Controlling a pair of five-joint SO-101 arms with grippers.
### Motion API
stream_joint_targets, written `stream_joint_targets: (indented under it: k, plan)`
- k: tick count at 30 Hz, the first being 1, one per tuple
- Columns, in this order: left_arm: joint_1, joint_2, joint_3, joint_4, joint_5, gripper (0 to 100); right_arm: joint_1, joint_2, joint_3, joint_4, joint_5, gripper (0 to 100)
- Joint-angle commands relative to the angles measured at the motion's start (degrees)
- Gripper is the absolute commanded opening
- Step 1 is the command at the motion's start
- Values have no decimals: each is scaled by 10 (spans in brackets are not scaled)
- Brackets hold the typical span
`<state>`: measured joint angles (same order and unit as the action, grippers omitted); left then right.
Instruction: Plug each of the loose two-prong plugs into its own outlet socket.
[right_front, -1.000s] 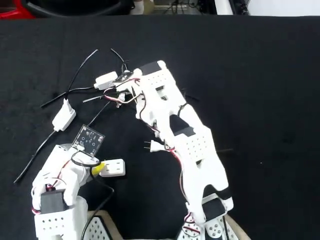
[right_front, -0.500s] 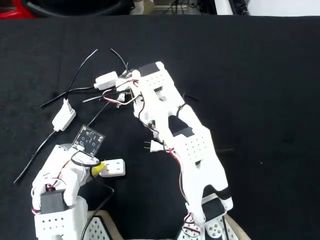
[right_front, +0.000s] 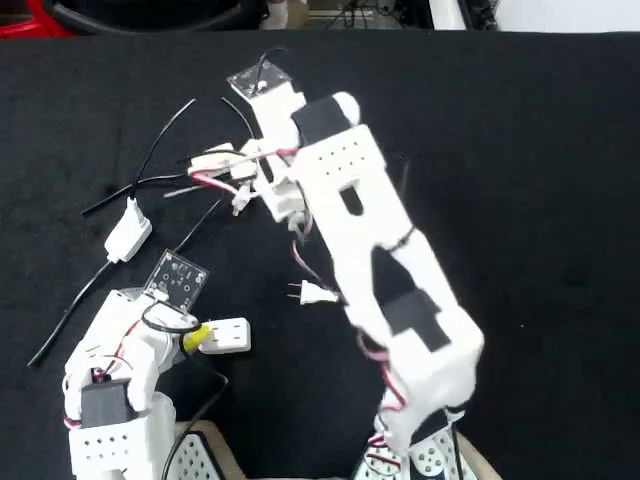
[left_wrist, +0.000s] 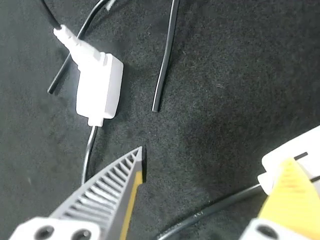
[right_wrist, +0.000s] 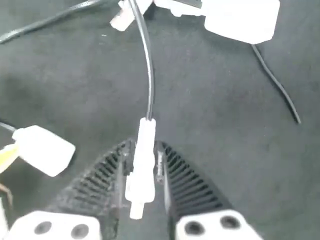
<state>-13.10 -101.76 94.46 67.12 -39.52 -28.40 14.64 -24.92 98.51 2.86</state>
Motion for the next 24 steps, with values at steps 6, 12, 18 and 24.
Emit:
stream_joint_targets:
  k: [6,12,18,24]
  plan:
    - [4,6,-67,-6,136,395,-43,-284,251,-162,-58,11]
    - [15,6,-175,-4,228,396,-43,-479,498,-400,-114,11]
    - [102,6,-233,-3,287,396,-58,-639,714,-633,-150,11]
    - [179,-2,-215,-61,324,396,-137,-749,816,-695,-154,11]
